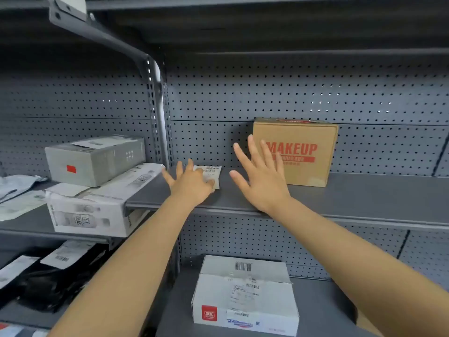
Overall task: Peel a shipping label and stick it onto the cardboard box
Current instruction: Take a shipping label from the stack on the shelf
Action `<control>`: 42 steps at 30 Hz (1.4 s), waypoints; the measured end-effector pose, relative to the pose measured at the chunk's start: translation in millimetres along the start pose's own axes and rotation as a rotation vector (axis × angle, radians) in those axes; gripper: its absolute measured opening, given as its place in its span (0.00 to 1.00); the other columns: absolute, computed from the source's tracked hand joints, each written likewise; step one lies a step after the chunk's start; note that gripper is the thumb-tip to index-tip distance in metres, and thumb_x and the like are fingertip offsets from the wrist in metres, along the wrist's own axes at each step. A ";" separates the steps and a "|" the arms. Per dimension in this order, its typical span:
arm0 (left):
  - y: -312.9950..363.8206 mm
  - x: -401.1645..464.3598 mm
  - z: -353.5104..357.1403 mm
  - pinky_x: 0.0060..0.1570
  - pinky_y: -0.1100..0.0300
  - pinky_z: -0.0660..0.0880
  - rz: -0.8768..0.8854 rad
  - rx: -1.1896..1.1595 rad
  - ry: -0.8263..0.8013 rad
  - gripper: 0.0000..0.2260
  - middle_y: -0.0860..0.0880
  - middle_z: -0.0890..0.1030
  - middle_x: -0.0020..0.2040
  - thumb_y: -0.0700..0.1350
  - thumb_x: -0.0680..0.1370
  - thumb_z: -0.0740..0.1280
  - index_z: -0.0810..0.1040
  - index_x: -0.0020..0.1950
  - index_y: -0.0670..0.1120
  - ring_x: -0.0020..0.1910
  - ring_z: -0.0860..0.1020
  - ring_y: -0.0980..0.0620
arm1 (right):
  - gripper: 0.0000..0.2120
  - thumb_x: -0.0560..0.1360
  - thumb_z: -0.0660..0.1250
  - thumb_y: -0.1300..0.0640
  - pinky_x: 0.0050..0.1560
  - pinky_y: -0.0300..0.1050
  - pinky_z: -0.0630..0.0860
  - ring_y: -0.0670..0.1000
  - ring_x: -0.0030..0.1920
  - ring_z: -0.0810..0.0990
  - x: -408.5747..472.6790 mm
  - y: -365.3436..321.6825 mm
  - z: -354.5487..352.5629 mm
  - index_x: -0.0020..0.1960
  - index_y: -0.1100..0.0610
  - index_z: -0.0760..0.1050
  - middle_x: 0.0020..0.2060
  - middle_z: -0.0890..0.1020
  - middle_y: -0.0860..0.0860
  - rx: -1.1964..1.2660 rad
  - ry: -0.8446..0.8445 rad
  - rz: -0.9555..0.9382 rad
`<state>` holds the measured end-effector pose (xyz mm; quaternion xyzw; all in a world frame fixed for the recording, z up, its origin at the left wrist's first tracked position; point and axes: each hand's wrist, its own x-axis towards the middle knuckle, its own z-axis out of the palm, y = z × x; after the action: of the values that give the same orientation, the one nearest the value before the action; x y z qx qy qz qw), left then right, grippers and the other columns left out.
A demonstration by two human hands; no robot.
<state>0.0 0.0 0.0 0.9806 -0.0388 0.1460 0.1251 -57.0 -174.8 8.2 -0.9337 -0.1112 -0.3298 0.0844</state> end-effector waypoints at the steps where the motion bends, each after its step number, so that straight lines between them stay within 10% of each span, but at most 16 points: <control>1: -3.7 5.2 -0.3 0.68 0.32 0.39 -0.020 0.032 -0.070 0.25 0.47 0.52 0.78 0.61 0.77 0.54 0.68 0.71 0.51 0.77 0.44 0.43 | 0.28 0.78 0.44 0.36 0.73 0.58 0.38 0.52 0.77 0.37 5.5 -2.9 4.3 0.76 0.39 0.42 0.78 0.41 0.46 -0.016 -0.014 0.000; 15: -10.9 32.9 9.0 0.67 0.31 0.44 -0.033 -0.018 -0.299 0.23 0.49 0.76 0.64 0.64 0.75 0.55 0.76 0.63 0.54 0.67 0.68 0.41 | 0.28 0.78 0.42 0.37 0.74 0.60 0.41 0.53 0.77 0.40 37.7 0.8 56.0 0.76 0.42 0.47 0.78 0.46 0.48 -0.026 -0.330 0.110; 19: -8.4 23.2 6.5 0.69 0.35 0.52 0.001 -0.090 -0.118 0.12 0.45 0.77 0.51 0.44 0.78 0.59 0.77 0.58 0.48 0.59 0.73 0.39 | 0.27 0.79 0.44 0.40 0.74 0.58 0.44 0.54 0.77 0.42 36.1 0.1 57.2 0.76 0.46 0.51 0.78 0.49 0.50 0.053 -0.365 0.162; 22: -8.5 12.9 5.0 0.62 0.49 0.66 0.091 -0.186 0.033 0.22 0.41 0.79 0.57 0.30 0.73 0.57 0.77 0.62 0.47 0.56 0.75 0.39 | 0.27 0.80 0.48 0.42 0.74 0.56 0.48 0.54 0.77 0.46 36.8 3.7 57.0 0.76 0.50 0.53 0.78 0.53 0.52 0.137 -0.357 0.212; 27: 0.9 -16.5 0.7 0.53 0.56 0.55 0.290 -0.204 0.225 0.24 0.41 0.81 0.57 0.26 0.71 0.55 0.78 0.60 0.44 0.51 0.72 0.39 | 0.25 0.81 0.52 0.50 0.70 0.47 0.60 0.57 0.73 0.62 29.9 7.4 41.2 0.74 0.61 0.58 0.72 0.66 0.58 0.506 -0.240 0.343; 30: 1.1 -32.2 5.1 0.70 0.42 0.46 0.444 -0.181 0.397 0.24 0.44 0.82 0.56 0.22 0.67 0.58 0.79 0.55 0.42 0.60 0.75 0.45 | 0.18 0.81 0.53 0.52 0.57 0.49 0.73 0.57 0.59 0.77 20.9 9.3 22.2 0.63 0.61 0.72 0.59 0.79 0.56 0.815 -0.084 0.502; 35: -0.1 -59.7 13.7 0.64 0.31 0.51 0.658 -0.140 0.577 0.25 0.42 0.82 0.58 0.22 0.64 0.66 0.80 0.56 0.40 0.61 0.77 0.46 | 0.12 0.79 0.60 0.57 0.48 0.48 0.82 0.53 0.48 0.84 -2.6 21.6 -5.5 0.59 0.61 0.73 0.52 0.83 0.55 1.329 0.047 0.810; 42: 17.8 -113.8 22.9 0.72 0.47 0.48 0.677 -0.301 0.099 0.33 0.50 0.73 0.69 0.22 0.66 0.60 0.76 0.64 0.49 0.68 0.69 0.47 | 0.08 0.77 0.63 0.60 0.44 0.47 0.82 0.52 0.45 0.84 -67.5 21.7 -52.0 0.40 0.58 0.74 0.45 0.85 0.56 1.207 0.125 0.761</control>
<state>-104.3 -18.6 -50.7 0.8745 -0.3760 0.2190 0.2144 -133.5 -217.9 3.4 -0.6777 0.0640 -0.2113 0.7014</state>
